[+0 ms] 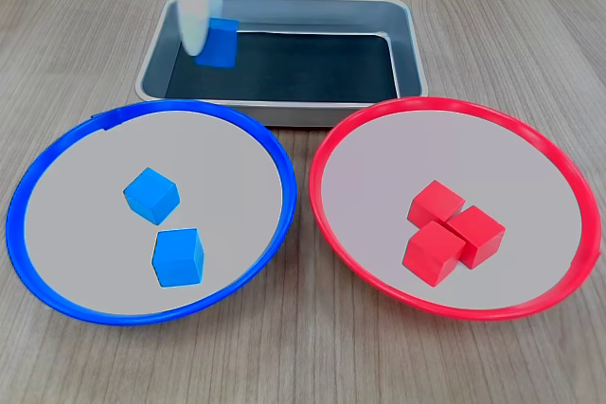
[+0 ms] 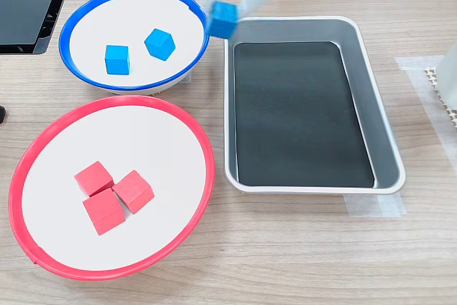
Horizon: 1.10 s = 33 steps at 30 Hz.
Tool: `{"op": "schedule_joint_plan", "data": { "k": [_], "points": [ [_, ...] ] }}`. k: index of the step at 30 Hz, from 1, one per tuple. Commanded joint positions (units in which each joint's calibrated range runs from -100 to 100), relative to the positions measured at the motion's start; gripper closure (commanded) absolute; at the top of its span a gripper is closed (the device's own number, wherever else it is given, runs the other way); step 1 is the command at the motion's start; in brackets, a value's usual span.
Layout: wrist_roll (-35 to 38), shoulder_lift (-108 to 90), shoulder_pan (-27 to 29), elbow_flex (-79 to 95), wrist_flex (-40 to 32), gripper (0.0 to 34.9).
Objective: Move six blocks from tray to matching dishes
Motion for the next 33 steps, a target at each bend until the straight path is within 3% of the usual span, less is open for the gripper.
{"op": "schedule_joint_plan", "data": {
  "k": [1,5,9,11,12,13,14,15,20,24,29,33],
  "points": [
    [-3.0,13.3,0.8,-22.3,-2.6,34.9],
    [-2.4,23.5,-0.6,-29.1,-6.7,33.9],
    [-0.1,25.7,-2.1,-26.3,-11.8,14.2],
    [0.4,24.8,-2.2,-24.7,-12.6,11.2],
    [0.8,23.7,-2.2,-23.7,-12.6,11.6],
    [1.6,20.4,-1.9,-20.8,-12.9,17.2],
    [1.9,18.5,-1.7,-19.2,-13.0,24.0],
    [2.1,15.5,-1.4,-16.7,-13.5,34.6],
    [-1.1,-5.5,0.2,5.0,-23.7,34.8],
    [-4.7,-27.8,-3.1,28.8,-30.9,34.8],
    [-8.3,-50.4,-9.4,49.4,-31.5,34.9],
    [-9.0,-68.4,-11.5,63.1,-26.7,34.9]
  ]
}}
